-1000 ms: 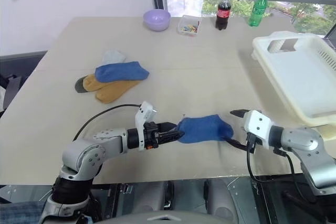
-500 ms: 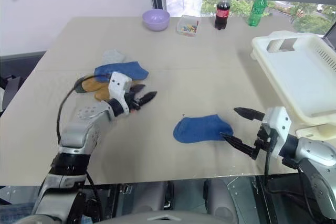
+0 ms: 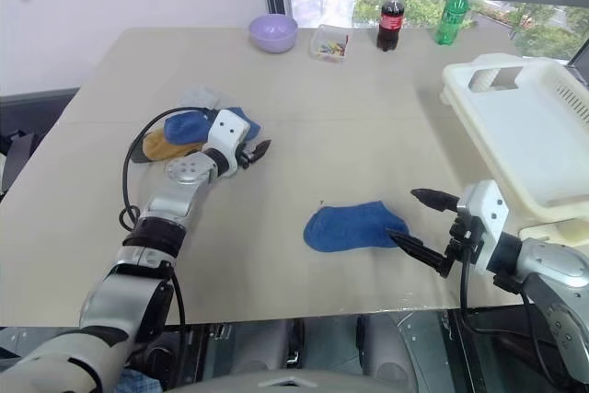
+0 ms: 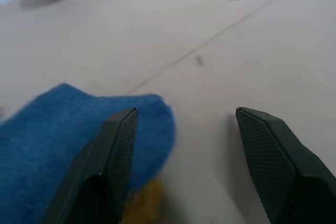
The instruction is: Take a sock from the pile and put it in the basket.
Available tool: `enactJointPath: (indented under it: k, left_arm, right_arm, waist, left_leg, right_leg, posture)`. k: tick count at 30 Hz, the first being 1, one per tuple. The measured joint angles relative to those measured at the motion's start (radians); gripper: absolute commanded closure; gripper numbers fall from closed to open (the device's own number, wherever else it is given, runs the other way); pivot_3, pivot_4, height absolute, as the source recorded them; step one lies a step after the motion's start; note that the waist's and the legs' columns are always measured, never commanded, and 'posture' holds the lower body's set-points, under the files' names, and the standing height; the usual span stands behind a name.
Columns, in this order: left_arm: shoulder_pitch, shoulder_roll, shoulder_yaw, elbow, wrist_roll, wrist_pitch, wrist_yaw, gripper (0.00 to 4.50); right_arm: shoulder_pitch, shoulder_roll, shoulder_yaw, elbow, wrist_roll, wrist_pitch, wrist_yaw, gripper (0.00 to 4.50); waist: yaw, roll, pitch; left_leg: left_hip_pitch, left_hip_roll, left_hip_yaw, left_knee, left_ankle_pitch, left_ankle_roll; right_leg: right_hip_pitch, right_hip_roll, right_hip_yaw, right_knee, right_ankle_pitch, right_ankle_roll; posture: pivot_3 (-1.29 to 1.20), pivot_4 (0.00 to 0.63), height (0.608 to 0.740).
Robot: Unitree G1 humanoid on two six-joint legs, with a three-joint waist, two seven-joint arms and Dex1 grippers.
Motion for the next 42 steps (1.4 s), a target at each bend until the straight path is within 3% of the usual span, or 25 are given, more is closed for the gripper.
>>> enactJointPath:
  k: [3, 6, 11, 12, 19, 25, 27, 29, 30, 32, 35, 38, 42]
  left_arm:
    - [-0.047, -0.009, 0.018, 0.087, 0.002, -0.020, 0.029, 1.31]
    - [-0.083, -0.019, 0.021, 0.145, 0.010, -0.025, 0.039, 2.04]
    - [-0.093, -0.035, 0.031, 0.177, 0.018, -0.029, 0.062, 4.32]
    - [-0.093, -0.037, 0.037, 0.178, 0.017, -0.029, 0.062, 4.43]
    - [-0.083, -0.056, 0.052, 0.147, 0.002, -0.014, 0.045, 4.43]
    - [-0.005, -0.072, 0.061, -0.063, -0.052, 0.132, -0.040, 4.43]
    - [0.086, -0.092, 0.036, -0.290, -0.111, 0.284, -0.115, 4.43]
    - [0.144, -0.158, -0.001, -0.434, -0.163, 0.382, -0.144, 4.43]
    - [0.173, -0.239, -0.033, -0.495, -0.183, 0.444, -0.137, 4.43]
    - [0.180, -0.277, -0.063, -0.508, -0.196, 0.468, -0.136, 4.43]
    - [0.183, -0.406, -0.082, -0.517, -0.229, 0.534, -0.107, 4.43]
    - [0.179, -0.469, -0.089, -0.493, -0.248, 0.540, -0.101, 3.57]
    - [0.164, -0.502, -0.064, -0.467, -0.279, 0.547, -0.095, 1.66]
  right_arm:
    - [0.007, 0.000, -0.002, -0.001, -0.005, 0.000, -0.005, 0.00]
    - [0.009, 0.000, -0.007, -0.001, -0.008, 0.000, -0.008, 0.00]
    - [0.019, 0.000, -0.026, -0.002, -0.013, -0.001, -0.014, 0.00]
    - [0.023, 0.000, -0.029, -0.002, -0.016, -0.002, -0.015, 0.00]
    - [0.028, 0.002, -0.029, -0.001, -0.042, -0.013, -0.015, 0.00]
    - [0.029, 0.002, -0.029, -0.001, -0.043, -0.013, -0.014, 0.00]
    - [0.043, 0.002, -0.032, 0.000, -0.043, -0.012, -0.015, 0.00]
    - [0.038, -0.002, -0.032, 0.015, -0.077, -0.011, -0.029, 0.00]
    - [0.015, -0.007, -0.025, 0.048, -0.120, -0.011, -0.047, 0.00]
    - [0.007, -0.008, -0.024, 0.060, -0.132, -0.011, -0.057, 0.00]
    - [-0.013, -0.008, -0.018, 0.097, -0.164, 0.005, -0.082, 0.00]
    - [-0.022, -0.008, -0.011, 0.114, -0.164, 0.034, -0.084, 0.00]
    - [-0.036, -0.002, 0.000, 0.115, -0.163, 0.068, -0.105, 0.00]
  waist:
    - [0.000, 0.000, 0.000]
    - [0.000, 0.000, 0.000]
    - [-0.002, 0.000, 0.000]
    - [-0.002, 0.000, 0.000]
    - [-0.001, 0.000, 0.000]
    - [0.000, -0.001, 0.000]
    - [0.000, -0.001, 0.000]
    - [0.000, -0.001, 0.000]
    - [0.003, -0.001, 0.000]
    - [0.003, -0.001, 0.001]
    - [-0.001, -0.001, 0.001]
    - [-0.003, -0.001, 0.001]
    - [-0.002, -0.001, 0.001]
  left_leg:
    - [0.000, 0.000, 0.000, 0.000, 0.000, 0.000]
    - [0.000, 0.000, 0.000, 0.000, 0.000, 0.000]
    - [0.001, 0.000, 0.001, 0.000, 0.000, 0.000]
    - [0.001, 0.000, 0.001, 0.000, 0.000, 0.000]
    - [0.000, 0.000, 0.001, 0.000, 0.000, 0.000]
    - [0.000, 0.000, 0.001, 0.000, 0.000, 0.000]
    - [0.000, 0.000, 0.001, 0.000, 0.000, 0.000]
    - [0.001, 0.000, 0.001, 0.000, 0.000, 0.000]
    - [0.001, -0.001, 0.001, 0.002, 0.000, 0.000]
    - [0.000, -0.001, 0.002, 0.002, 0.000, 0.000]
    - [0.001, -0.001, 0.002, 0.002, 0.000, 0.000]
    - [0.001, 0.000, 0.001, 0.001, 0.000, 0.000]
    - [0.001, 0.000, 0.000, 0.001, 0.000, 0.000]
  right_leg:
    - [0.000, 0.000, 0.000, 0.000, 0.000, 0.001]
    - [0.000, 0.000, 0.000, 0.000, 0.001, 0.002]
    - [0.000, 0.000, 0.000, 0.000, 0.002, 0.003]
    - [0.000, 0.000, 0.000, 0.001, 0.002, 0.004]
    - [0.000, 0.000, 0.001, 0.000, 0.003, 0.003]
    - [0.000, 0.000, 0.001, 0.000, 0.003, 0.002]
    - [0.000, 0.000, 0.001, 0.000, 0.003, 0.001]
    - [0.000, 0.000, 0.001, 0.000, 0.001, 0.000]
    - [0.001, -0.001, 0.002, 0.000, 0.001, 0.002]
    - [0.001, -0.001, 0.002, 0.000, 0.001, 0.003]
    - [0.000, 0.000, 0.003, 0.000, 0.001, 0.003]
    - [0.000, 0.002, 0.003, 0.000, 0.001, 0.003]
    - [0.000, 0.003, 0.003, 0.001, 0.001, 0.003]
  posture:
    - [0.00, 0.150, 0.740]
    - [0.00, 0.150, 0.740]
    - [0.00, 0.150, 0.740]
    - [0.00, 0.150, 0.740]
    - [0.00, 0.150, 0.740]
    - [0.00, 0.150, 0.740]
    - [0.00, 0.150, 0.740]
    - [0.00, 0.150, 0.740]
    - [0.00, 0.150, 0.740]
    - [0.00, 0.150, 0.740]
    - [0.00, 0.150, 0.740]
    - [0.00, 0.150, 0.740]
    - [0.00, 0.150, 0.740]
